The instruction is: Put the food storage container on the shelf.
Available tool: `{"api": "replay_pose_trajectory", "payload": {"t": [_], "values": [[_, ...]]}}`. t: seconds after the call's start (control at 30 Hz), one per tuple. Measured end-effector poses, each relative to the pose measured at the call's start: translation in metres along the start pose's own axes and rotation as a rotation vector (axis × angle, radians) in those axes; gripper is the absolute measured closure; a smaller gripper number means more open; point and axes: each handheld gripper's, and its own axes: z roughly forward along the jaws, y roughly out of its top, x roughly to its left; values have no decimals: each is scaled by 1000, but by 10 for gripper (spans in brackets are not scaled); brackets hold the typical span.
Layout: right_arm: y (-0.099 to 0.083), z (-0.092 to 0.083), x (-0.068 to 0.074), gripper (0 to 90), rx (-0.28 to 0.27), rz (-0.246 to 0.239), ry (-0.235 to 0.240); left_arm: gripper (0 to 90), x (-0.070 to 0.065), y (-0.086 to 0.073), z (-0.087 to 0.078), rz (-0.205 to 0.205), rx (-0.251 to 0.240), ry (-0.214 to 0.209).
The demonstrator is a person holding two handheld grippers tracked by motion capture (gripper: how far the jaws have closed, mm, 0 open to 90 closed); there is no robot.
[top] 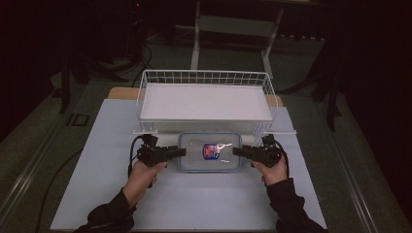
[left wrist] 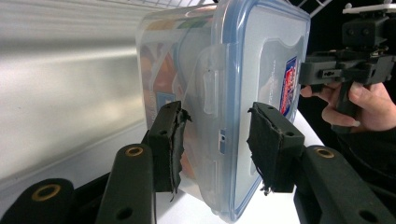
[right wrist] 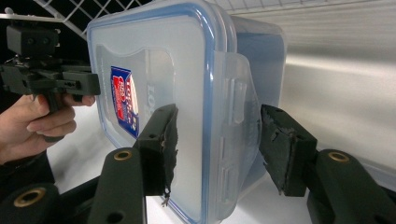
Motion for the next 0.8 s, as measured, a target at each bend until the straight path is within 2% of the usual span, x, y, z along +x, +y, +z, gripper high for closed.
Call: {"api": "replay_pose_trajectory", "payload": {"t": [0.17,0.27,0.47,0.57,0.63,0.67,0.73,0.77,0.8], "values": [[2,6,-3,479,-6,-21,-23,535,9,1,6,19,-31,13],[3,11,-6,478,-10,-22,-34,534,15,2,9,-1,-33,15],[3,15,-12,472,-7,-15,-55,533,19,0,15,-10,-41,29],[2,19,-15,471,-11,0,-59,533,23,-1,17,-17,-53,16],[2,20,-17,464,-13,4,-63,532,23,0,17,-5,-58,21],[2,20,-17,467,-14,-4,-83,533,23,0,17,-5,-58,21],[4,19,-10,522,-20,-55,-123,521,23,1,19,-9,-60,30],[6,21,-6,514,-13,-79,-150,513,22,0,21,7,-72,33],[6,21,-6,514,-13,-79,-150,505,22,0,21,7,-72,33]]}}
